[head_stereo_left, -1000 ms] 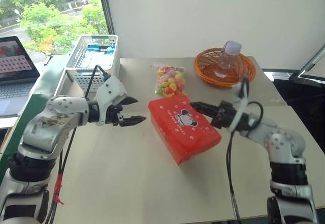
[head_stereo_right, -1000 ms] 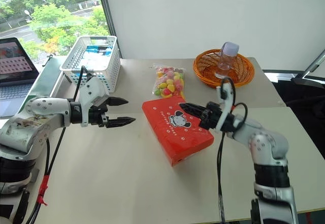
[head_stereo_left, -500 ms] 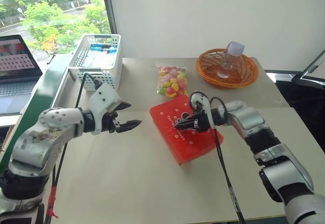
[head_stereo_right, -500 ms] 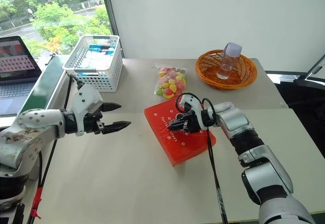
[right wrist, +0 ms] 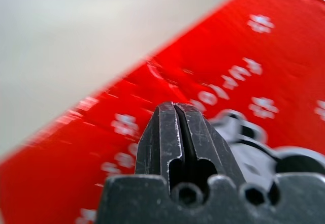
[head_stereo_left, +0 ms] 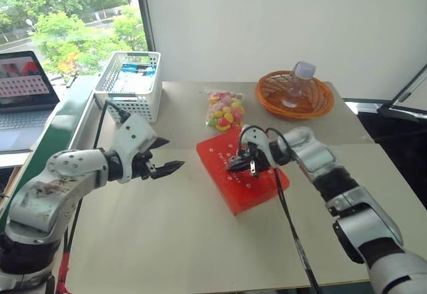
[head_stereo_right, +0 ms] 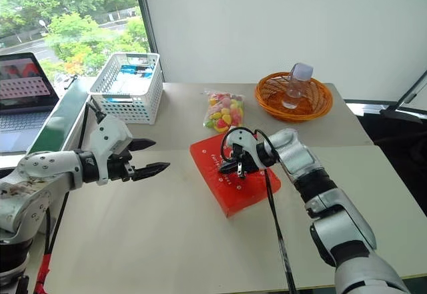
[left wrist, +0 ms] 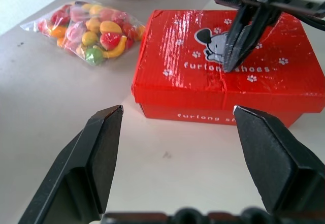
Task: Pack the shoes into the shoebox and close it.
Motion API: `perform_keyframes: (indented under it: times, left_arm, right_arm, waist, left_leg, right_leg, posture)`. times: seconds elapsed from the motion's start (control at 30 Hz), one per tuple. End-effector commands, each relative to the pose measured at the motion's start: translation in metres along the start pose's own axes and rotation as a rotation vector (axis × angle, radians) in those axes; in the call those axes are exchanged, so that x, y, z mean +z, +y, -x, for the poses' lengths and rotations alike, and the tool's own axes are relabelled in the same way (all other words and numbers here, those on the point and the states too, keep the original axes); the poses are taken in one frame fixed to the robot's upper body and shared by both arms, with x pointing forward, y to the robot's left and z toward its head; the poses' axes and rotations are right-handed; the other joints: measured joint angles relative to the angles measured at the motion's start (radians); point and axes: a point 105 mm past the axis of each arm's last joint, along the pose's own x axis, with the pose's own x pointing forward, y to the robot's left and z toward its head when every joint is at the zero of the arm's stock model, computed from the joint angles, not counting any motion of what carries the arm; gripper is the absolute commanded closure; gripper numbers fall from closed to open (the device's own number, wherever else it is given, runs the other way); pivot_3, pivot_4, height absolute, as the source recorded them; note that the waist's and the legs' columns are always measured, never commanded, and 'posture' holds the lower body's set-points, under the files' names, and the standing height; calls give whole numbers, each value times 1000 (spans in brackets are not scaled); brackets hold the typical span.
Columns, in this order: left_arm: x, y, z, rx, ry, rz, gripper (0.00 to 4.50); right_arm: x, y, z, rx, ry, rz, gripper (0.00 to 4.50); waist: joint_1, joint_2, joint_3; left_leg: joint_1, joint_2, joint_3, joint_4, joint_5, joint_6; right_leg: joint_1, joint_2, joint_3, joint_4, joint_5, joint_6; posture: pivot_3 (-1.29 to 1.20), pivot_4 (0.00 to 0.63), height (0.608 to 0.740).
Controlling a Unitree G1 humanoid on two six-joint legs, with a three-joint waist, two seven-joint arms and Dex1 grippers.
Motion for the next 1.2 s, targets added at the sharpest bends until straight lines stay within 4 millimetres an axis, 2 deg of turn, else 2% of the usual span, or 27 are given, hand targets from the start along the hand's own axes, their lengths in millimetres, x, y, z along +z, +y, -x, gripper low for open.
perform_keyframes:
  times: [0.03,0.07,0.2,0.3,0.37,0.43,0.47,0.57,0.67,0.77,0.9,1.0,1.13,1.2]
  left_arm:
    - [8,-3,1,-17,-35,-27,793]
    - [7,-3,0,-18,-36,-20,793]
    - [0,-6,-3,-28,-29,4,793]
    - [-7,-11,-5,-43,-32,25,793]
    - [-12,-14,-6,-48,-44,51,793]
    - [-16,-16,-5,-49,-50,51,793]
    - [-20,-15,-4,-39,-39,43,793]
    - [-22,-15,-2,-17,-68,46,793]
    - [-19,-17,2,-11,-124,58,793]
    - [-25,-22,6,-5,-136,82,793]
    - [-40,-15,10,94,-159,138,793]
    - [-55,-13,9,172,-136,145,793]
    - [-73,-9,8,285,-132,164,793]
    - [-90,-6,7,385,-113,175,793]
  right_arm:
    - [45,12,37,-25,-120,123,4358]
    - [46,12,47,-59,-122,133,4358]
    - [31,12,70,-173,-65,165,4358]
    - [22,10,87,-257,-86,101,3634]
    - [11,10,103,-327,-78,78,2984]
    - [7,14,112,-361,-93,56,2214]
    - [6,15,116,-376,-105,48,1980]
    - [-5,23,130,-422,-106,29,737]
    - [-8,33,142,-443,-185,-44,112]
    - [-15,36,160,-492,-279,-167,112]
    - [-57,35,178,-650,-268,-275,112]
    - [-84,31,183,-764,-270,-371,112]
    - [-102,29,182,-865,-333,-416,112]
    - [-114,26,182,-989,-353,-381,112]
  waist:
    - [1,1,1]
    - [1,1,2]
    - [10,1,1]
    - [10,1,2]
    - [8,1,2]
    - [9,1,2]
    - [9,1,2]
    - [8,1,2]
    - [10,0,2]
    - [7,1,2]
    - [8,0,2]
    - [9,0,2]
    - [5,1,2]
    - [1,1,2]
  left_leg:
    - [-6,-1,0,0,1,0]
    - [-13,-2,0,2,7,9]
    - [-16,-1,-2,-1,5,7]
    - [-16,-1,-2,-2,3,7]
    - [-17,-2,-1,-1,3,7]
    - [-18,-2,-1,0,4,8]
    - [-18,-2,-1,0,4,8]
    - [-17,-1,-1,1,4,8]
    - [-16,-2,-2,1,4,8]
    - [-16,-2,-1,1,4,8]
    - [-12,-2,-2,1,4,8]
    - [-11,-2,-2,1,4,8]
    - [-11,-2,-2,1,4,8]
    - [-10,-2,-2,0,4,8]
  right_leg:
    - [-6,0,1,3,3,-3]
    - [-14,0,1,8,4,3]
    - [-17,2,0,8,0,2]
    - [-17,2,0,7,-2,1]
    - [-18,2,1,7,-2,1]
    - [-19,1,1,8,-2,2]
    - [-19,1,1,8,-2,2]
    - [-18,1,1,8,-2,2]
    - [-16,1,1,7,-2,2]
    - [-16,1,1,6,-2,3]
    - [-11,1,0,5,-3,2]
    - [-10,0,0,5,-6,-3]
    - [-10,1,2,6,-5,-2]
    - [-10,1,2,5,-4,1]
  posture:
    - [0,150,740]
    - [0,150,740]
    - [0,150,740]
    - [0,150,740]
    - [0,150,740]
    - [0,150,740]
    - [0,150,740]
    - [0,150,740]
    - [0,150,740]
    - [0,150,740]
    - [0,150,740]
    - [0,150,740]
    - [0,150,740]
    - [0,150,740]
